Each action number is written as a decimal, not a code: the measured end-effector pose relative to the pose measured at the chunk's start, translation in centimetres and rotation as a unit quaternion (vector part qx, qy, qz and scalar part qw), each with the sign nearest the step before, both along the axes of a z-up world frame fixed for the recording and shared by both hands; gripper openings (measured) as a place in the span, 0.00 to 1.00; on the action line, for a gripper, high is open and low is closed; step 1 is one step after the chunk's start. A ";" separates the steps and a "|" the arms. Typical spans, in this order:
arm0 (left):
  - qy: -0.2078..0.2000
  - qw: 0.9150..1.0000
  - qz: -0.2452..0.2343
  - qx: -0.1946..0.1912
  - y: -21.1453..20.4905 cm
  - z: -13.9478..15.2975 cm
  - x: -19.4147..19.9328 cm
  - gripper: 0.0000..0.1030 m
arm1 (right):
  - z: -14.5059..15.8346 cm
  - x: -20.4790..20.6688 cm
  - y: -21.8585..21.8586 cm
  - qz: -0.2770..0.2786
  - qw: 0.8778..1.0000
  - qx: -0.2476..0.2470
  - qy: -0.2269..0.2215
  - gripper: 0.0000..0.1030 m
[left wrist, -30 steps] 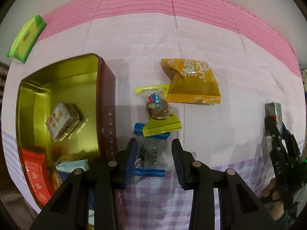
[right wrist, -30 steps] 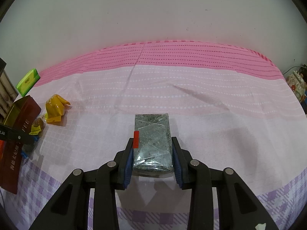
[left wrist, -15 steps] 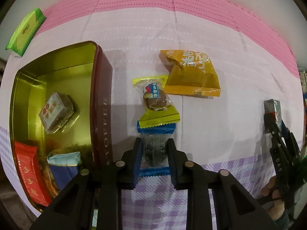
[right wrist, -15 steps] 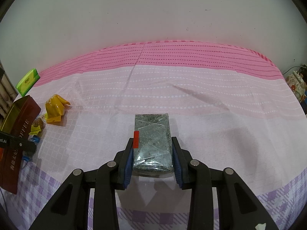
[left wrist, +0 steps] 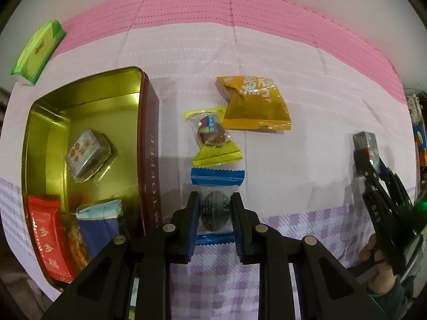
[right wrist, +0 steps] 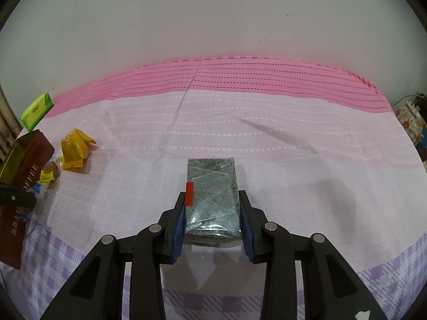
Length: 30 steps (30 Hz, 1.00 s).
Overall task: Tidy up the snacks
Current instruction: 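Grasp the clear blue-ended candy with the left tool while the right tool holds the pack, then carry the blue-ended candy into the gold tin and open the left tool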
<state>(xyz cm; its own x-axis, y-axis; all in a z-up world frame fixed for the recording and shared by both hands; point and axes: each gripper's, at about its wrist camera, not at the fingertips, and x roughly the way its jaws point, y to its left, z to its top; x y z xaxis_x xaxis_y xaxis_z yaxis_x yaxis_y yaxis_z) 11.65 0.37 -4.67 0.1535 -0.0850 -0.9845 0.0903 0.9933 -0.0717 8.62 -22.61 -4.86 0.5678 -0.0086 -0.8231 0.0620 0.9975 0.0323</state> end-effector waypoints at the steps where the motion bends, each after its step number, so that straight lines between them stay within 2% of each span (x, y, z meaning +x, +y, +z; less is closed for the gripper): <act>1: -0.003 1.000 -0.002 -0.001 0.0 0.3 -0.2 0.23 | 0.0 0.0 0.0 0.000 1.000 -0.001 0.000 0.33; 13: -0.021 1.000 -0.006 -0.012 1.5 3.2 -2.3 0.23 | 0.0 0.0 0.3 0.000 1.000 -0.012 0.001 0.33; 20: -0.037 0.999 -0.001 -0.017 2.6 4.9 -1.6 0.23 | 0.0 0.0 0.4 0.000 1.000 -0.017 0.002 0.33; 30: -0.061 0.998 0.027 0.008 6.8 6.4 -0.4 0.23 | -0.1 0.1 0.5 0.000 1.000 -0.019 0.002 0.33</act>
